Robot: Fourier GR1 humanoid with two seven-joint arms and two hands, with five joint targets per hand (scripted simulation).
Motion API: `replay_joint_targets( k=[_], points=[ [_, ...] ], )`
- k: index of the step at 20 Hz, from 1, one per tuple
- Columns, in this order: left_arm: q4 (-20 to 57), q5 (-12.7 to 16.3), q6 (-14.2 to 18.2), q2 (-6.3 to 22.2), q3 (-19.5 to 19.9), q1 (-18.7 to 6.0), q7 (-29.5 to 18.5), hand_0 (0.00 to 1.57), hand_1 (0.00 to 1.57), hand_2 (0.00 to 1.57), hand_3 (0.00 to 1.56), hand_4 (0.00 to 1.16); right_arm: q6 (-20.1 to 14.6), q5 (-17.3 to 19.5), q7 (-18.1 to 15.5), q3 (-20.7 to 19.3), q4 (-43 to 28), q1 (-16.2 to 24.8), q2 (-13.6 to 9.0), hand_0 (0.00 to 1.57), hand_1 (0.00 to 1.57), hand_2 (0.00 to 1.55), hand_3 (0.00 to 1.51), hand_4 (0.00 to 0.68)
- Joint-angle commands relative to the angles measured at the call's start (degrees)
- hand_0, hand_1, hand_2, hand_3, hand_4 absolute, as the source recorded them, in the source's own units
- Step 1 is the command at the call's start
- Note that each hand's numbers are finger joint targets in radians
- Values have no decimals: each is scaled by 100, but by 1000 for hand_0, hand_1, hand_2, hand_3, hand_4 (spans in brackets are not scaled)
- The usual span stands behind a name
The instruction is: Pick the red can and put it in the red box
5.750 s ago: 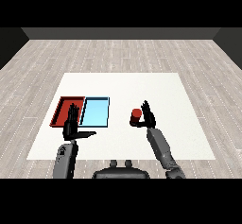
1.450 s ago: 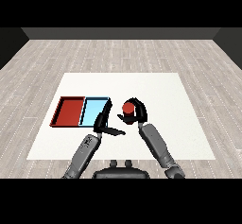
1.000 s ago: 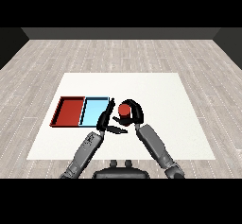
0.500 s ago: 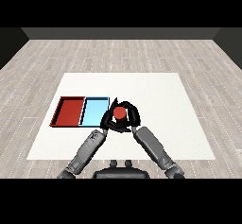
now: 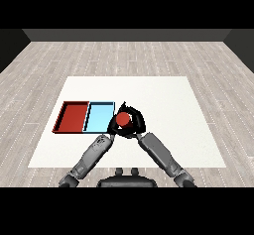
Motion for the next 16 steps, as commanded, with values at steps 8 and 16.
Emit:
replay_joint_targets(
  k=[8,16],
  points=[
    [319,148,729,-115,-197,-372,221,1571,1571,1520,1421,904,-80,-403,-544,337,397,-171,75,1493,1493,1446,1398,522],
    [-232,-452,1070,-85,-91,-86,582,1571,1571,1480,1360,855,85,-414,-336,54,313,-395,75,1496,1496,1439,1387,560]
  ],
)
